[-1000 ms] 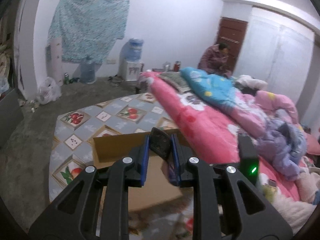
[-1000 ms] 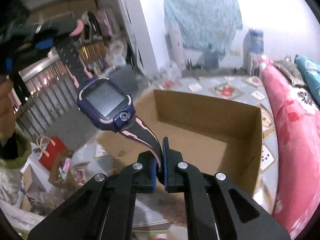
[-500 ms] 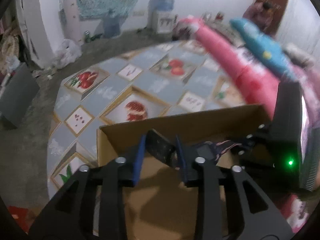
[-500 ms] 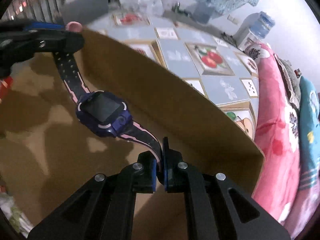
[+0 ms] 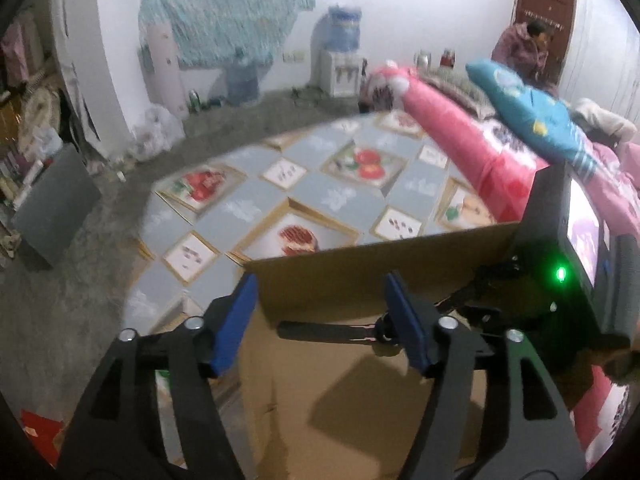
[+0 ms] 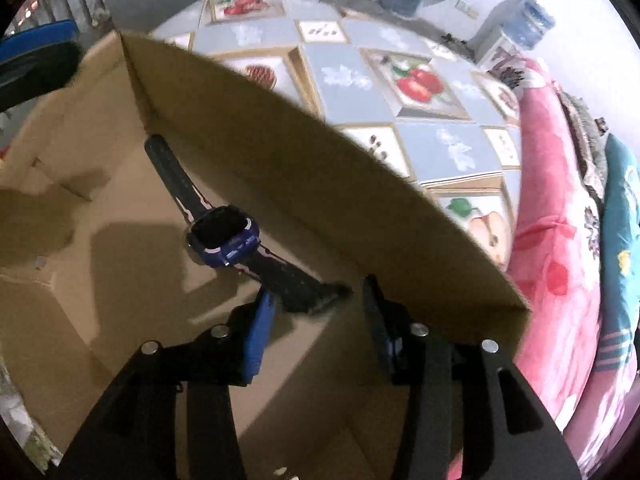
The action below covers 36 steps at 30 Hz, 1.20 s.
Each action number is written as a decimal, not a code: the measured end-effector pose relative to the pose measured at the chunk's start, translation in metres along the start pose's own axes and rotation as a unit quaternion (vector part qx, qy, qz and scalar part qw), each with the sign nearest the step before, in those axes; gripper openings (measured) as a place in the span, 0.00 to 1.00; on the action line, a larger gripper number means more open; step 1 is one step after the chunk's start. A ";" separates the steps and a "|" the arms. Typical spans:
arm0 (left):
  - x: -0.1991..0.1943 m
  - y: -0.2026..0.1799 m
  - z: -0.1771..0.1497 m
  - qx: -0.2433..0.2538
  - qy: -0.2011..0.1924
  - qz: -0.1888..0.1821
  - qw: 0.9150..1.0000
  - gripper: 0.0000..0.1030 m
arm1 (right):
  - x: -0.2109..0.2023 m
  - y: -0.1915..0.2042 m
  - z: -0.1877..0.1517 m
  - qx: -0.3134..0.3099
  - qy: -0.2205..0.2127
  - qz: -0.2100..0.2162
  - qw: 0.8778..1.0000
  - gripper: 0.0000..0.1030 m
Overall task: Organize jewelry
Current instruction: 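Lower the smartwatch into the box and open the right gripper, then grasp the multicolour bead bracelet with the right gripper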
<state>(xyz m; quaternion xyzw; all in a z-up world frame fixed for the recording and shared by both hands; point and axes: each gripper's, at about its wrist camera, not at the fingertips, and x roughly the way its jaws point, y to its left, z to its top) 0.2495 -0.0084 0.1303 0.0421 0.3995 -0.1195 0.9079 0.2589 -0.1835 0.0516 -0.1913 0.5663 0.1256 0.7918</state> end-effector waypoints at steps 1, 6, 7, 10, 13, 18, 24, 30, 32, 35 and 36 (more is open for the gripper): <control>-0.013 0.003 -0.003 -0.003 -0.013 0.003 1.000 0.70 | -0.007 -0.001 -0.001 0.007 -0.008 0.004 1.000 0.43; -0.074 0.023 -0.026 -0.023 -0.074 0.011 0.997 0.81 | -0.030 -0.005 0.005 0.027 -0.052 -0.006 0.998 0.43; -0.084 0.029 -0.035 -0.033 -0.083 0.014 0.996 0.81 | -0.031 -0.007 0.007 0.031 -0.054 -0.004 0.998 0.43; -0.102 0.048 -0.063 -0.062 -0.095 0.013 0.993 0.82 | -0.028 -0.002 0.011 0.037 -0.045 0.041 0.997 0.37; -0.112 0.064 -0.100 -0.092 -0.096 0.012 0.991 0.83 | -0.008 0.013 0.013 0.033 -0.006 0.102 0.994 0.27; -0.110 0.075 -0.157 -0.117 -0.073 0.008 0.990 0.86 | 0.048 0.041 0.014 0.025 0.090 0.149 0.984 0.22; -0.100 0.075 -0.221 -0.127 -0.028 0.001 0.992 0.86 | 0.066 0.030 0.026 0.059 0.100 0.138 0.984 0.21; -0.094 0.073 -0.250 -0.138 -0.010 -0.004 0.990 0.86 | 0.058 0.020 0.029 0.094 0.083 0.150 0.981 0.22; -0.091 0.070 -0.252 -0.131 -0.004 0.001 0.991 0.86 | 0.041 0.018 0.028 0.095 0.072 0.150 0.981 0.22; -0.089 0.063 -0.255 -0.118 -0.001 0.009 0.993 0.86 | -0.014 0.013 0.019 0.087 0.012 0.138 0.986 0.23; -0.086 0.059 -0.256 -0.110 0.003 0.018 0.994 0.86 | -0.040 0.012 0.012 0.082 -0.018 0.132 0.988 0.25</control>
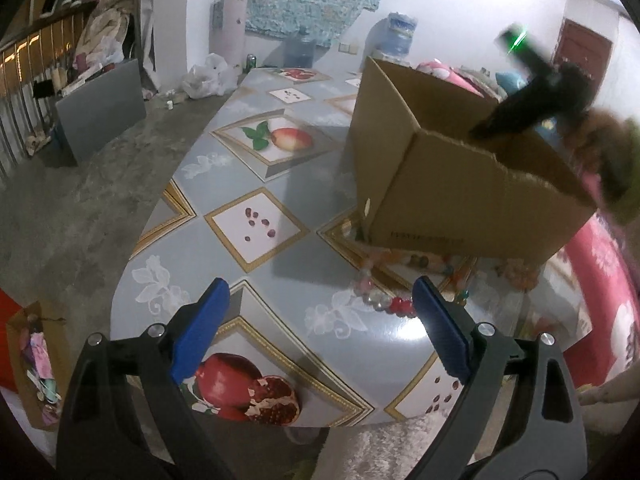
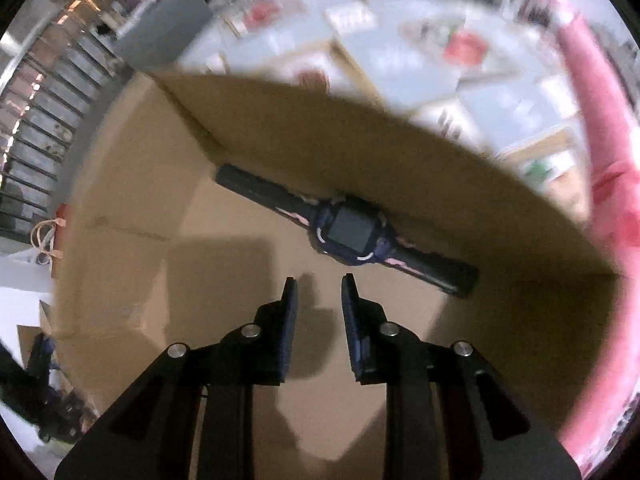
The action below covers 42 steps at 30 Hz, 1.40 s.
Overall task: Organize jewelry
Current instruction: 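Grasp the multicolour bead bracelet with the right gripper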
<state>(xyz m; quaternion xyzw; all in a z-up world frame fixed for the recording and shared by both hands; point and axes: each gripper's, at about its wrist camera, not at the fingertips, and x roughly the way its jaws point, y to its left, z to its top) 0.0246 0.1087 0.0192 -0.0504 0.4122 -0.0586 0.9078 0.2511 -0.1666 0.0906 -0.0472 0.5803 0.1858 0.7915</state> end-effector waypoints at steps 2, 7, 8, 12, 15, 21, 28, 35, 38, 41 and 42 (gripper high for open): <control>0.004 -0.007 -0.003 0.016 0.007 0.009 1.000 0.86 | -0.049 0.008 -0.023 -0.018 -0.066 0.003 0.998 0.43; 0.020 -0.022 -0.001 0.032 0.022 0.026 0.999 0.86 | -0.129 0.032 -0.118 -0.054 -0.204 0.018 0.977 0.59; 0.024 -0.024 0.001 0.032 0.026 0.029 0.999 0.86 | -0.129 0.038 -0.133 -0.054 -0.211 0.023 0.976 0.62; 0.049 -0.035 0.009 0.033 0.044 0.029 0.998 0.86 | -0.091 0.050 -0.201 -0.011 -0.183 0.049 0.982 0.66; 0.064 -0.042 0.006 0.050 0.065 0.040 0.996 0.86 | -0.050 0.053 -0.229 0.034 -0.145 0.036 0.988 0.66; 0.058 -0.039 -0.012 0.073 0.072 0.043 0.994 0.92 | -0.022 0.068 -0.256 0.060 -0.117 -0.018 0.991 0.68; 0.043 -0.028 -0.025 0.083 0.081 0.035 0.993 0.92 | -0.040 0.090 -0.245 -0.009 -0.184 -0.106 0.977 0.94; 0.036 -0.025 -0.029 0.087 0.085 0.030 0.992 0.92 | -0.043 0.089 -0.229 -0.011 -0.212 -0.059 0.975 0.94; 0.034 -0.022 -0.032 0.093 0.077 0.022 0.992 0.92 | -0.033 0.089 -0.228 0.014 -0.217 -0.021 0.976 0.94; 0.029 -0.021 -0.035 0.098 0.081 0.022 0.992 0.92 | -0.016 0.096 -0.224 0.027 -0.191 0.009 0.981 0.94; 0.027 -0.019 -0.036 0.098 0.081 0.023 0.992 0.92 | -0.012 0.098 -0.224 0.028 -0.187 0.023 0.982 0.94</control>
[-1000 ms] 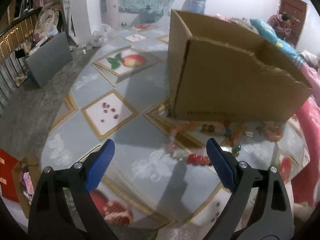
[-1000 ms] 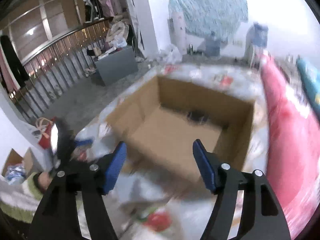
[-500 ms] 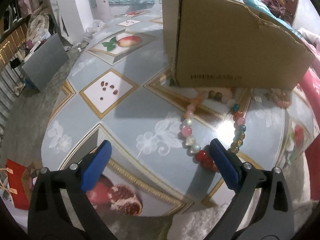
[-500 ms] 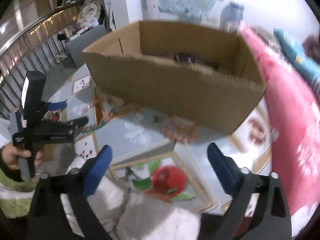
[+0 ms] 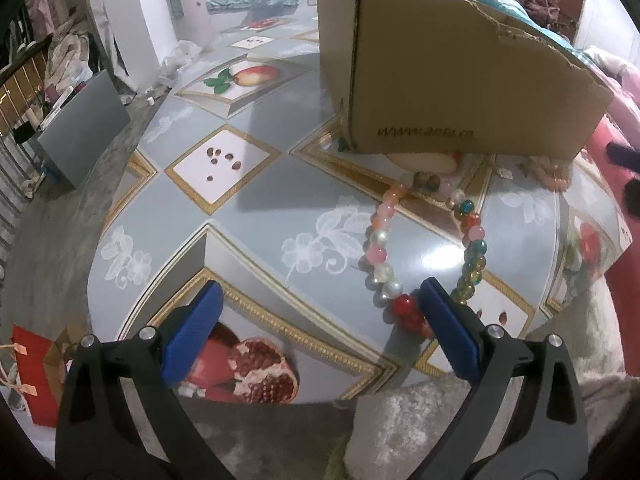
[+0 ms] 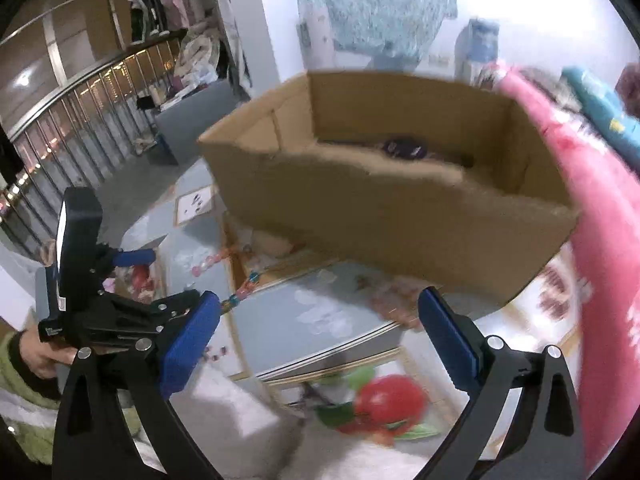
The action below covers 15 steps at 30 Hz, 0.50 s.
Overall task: Organize jewelry
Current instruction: 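Grasp the multicolour bead bracelet with the right gripper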
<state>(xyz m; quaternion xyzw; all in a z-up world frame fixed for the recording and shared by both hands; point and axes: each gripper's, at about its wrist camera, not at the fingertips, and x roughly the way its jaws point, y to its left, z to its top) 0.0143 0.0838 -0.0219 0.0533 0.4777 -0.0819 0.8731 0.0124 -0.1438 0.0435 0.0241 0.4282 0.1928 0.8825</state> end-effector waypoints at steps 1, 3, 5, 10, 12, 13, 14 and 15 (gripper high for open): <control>-0.003 0.000 -0.002 0.003 -0.009 0.005 1.000 0.92 | 0.006 0.003 -0.001 0.007 0.004 0.024 1.000 0.93; -0.010 0.001 -0.004 0.006 -0.031 0.000 1.000 0.92 | 0.014 0.008 -0.002 0.012 0.009 0.047 0.999 0.85; -0.022 0.002 -0.005 0.000 -0.059 -0.022 0.998 0.87 | 0.025 0.012 -0.001 0.018 0.021 0.066 0.997 0.71; -0.026 0.000 -0.002 -0.003 -0.075 -0.057 0.996 0.55 | 0.056 0.019 0.002 0.033 0.054 0.089 0.994 0.46; -0.023 -0.004 0.001 0.006 -0.074 -0.065 0.995 0.50 | 0.064 0.023 0.003 0.031 0.061 0.090 0.994 0.41; -0.022 -0.006 0.002 0.011 -0.074 -0.067 0.995 0.47 | 0.068 0.026 0.004 0.027 0.063 0.088 0.994 0.38; -0.020 -0.008 0.004 0.015 -0.074 -0.069 0.995 0.45 | 0.071 0.027 0.004 0.024 0.064 0.085 0.994 0.36; -0.018 -0.009 0.005 0.019 -0.073 -0.069 0.995 0.43 | 0.073 0.028 0.005 0.021 0.066 0.082 0.994 0.35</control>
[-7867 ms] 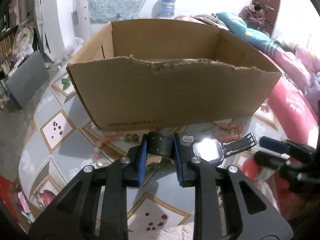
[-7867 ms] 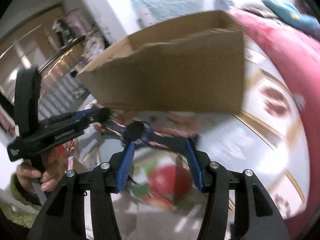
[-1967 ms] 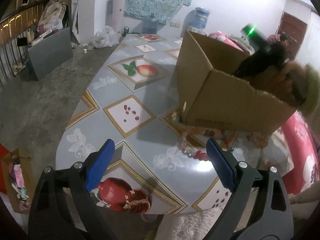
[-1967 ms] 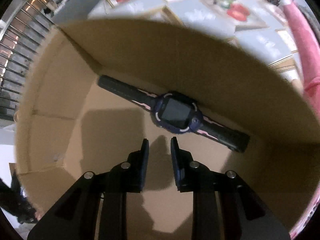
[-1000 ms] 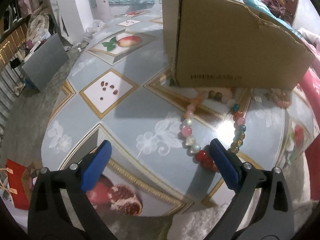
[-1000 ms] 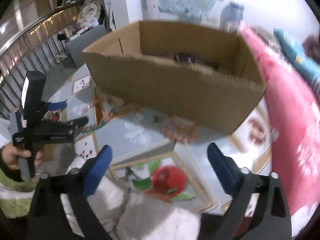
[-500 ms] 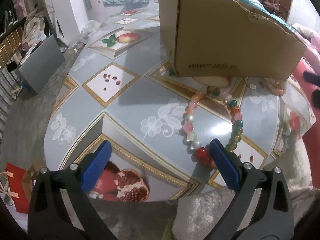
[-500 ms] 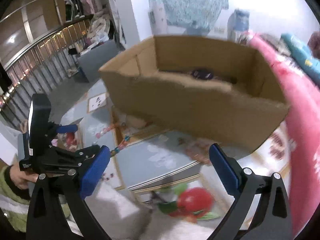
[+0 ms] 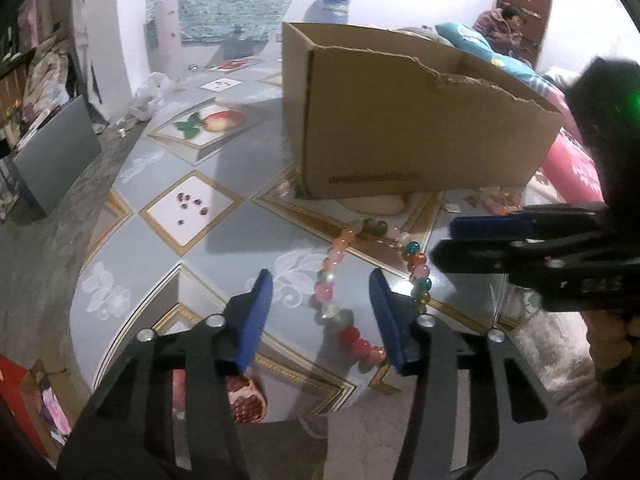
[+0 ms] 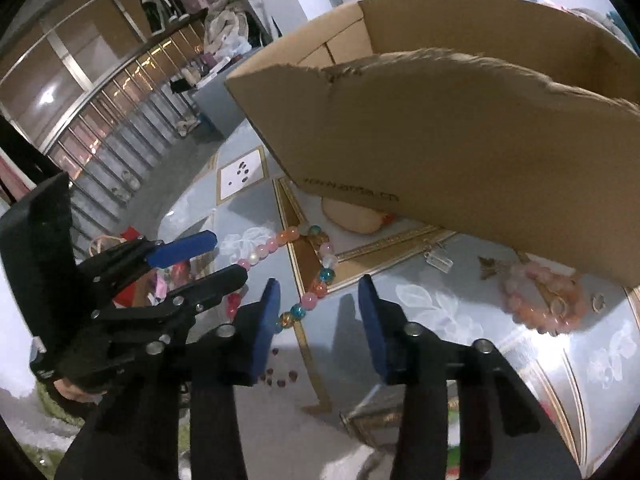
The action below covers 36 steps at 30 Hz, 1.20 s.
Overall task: Organize jewelry
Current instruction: 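Grasp the multicolour bead bracelet with the right gripper, then lift the bead bracelet with the right gripper and move it over the box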
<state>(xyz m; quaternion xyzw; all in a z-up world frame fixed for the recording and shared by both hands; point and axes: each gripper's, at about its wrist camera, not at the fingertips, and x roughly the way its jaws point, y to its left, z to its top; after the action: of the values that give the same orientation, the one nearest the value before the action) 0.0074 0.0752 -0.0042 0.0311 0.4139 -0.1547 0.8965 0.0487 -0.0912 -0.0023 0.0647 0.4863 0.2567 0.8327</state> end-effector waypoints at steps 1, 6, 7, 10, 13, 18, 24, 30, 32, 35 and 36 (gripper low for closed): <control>0.003 -0.001 0.001 0.004 0.002 0.001 1.000 0.41 | 0.004 0.001 0.001 -0.002 0.002 -0.003 1.000 0.32; 0.018 0.000 0.005 0.003 0.020 0.001 1.000 0.31 | 0.013 0.006 0.006 -0.022 0.009 -0.020 1.000 0.23; 0.019 0.000 0.005 0.003 0.020 0.001 1.000 0.29 | 0.015 0.007 0.007 -0.025 0.010 -0.023 0.999 0.22; 0.023 0.000 0.009 0.006 0.020 0.005 1.000 0.25 | 0.022 0.011 0.008 -0.039 0.012 -0.038 0.998 0.16; 0.026 0.000 0.011 0.013 0.021 0.011 1.000 0.21 | 0.024 0.012 0.009 -0.047 0.011 -0.047 0.998 0.13; 0.029 -0.001 0.016 0.016 0.020 0.010 1.000 0.08 | 0.023 0.008 0.010 -0.040 0.008 -0.043 0.998 0.10; 0.008 -0.001 0.020 0.005 -0.001 -0.006 1.000 0.08 | 0.011 0.004 0.009 -0.022 -0.005 -0.017 1.000 0.10; -0.022 -0.008 0.024 -0.005 -0.025 -0.015 1.000 0.08 | -0.012 0.004 0.005 -0.014 -0.027 0.007 1.000 0.10; -0.035 -0.012 0.026 -0.007 -0.036 -0.019 0.999 0.08 | -0.024 0.005 0.005 -0.016 -0.039 0.011 0.999 0.09; -0.055 -0.019 0.034 -0.002 -0.056 -0.021 0.998 0.08 | -0.045 0.007 0.008 -0.023 -0.063 0.016 0.998 0.09; -0.063 -0.021 0.039 0.001 -0.066 -0.021 0.998 0.08 | -0.053 0.009 0.010 -0.027 -0.071 0.016 0.997 0.09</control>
<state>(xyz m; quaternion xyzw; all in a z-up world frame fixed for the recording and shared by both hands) -0.0091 0.0637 0.0701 0.0133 0.3544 -0.1760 0.9183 0.0332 -0.1084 0.0472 0.0677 0.4177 0.2780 0.8624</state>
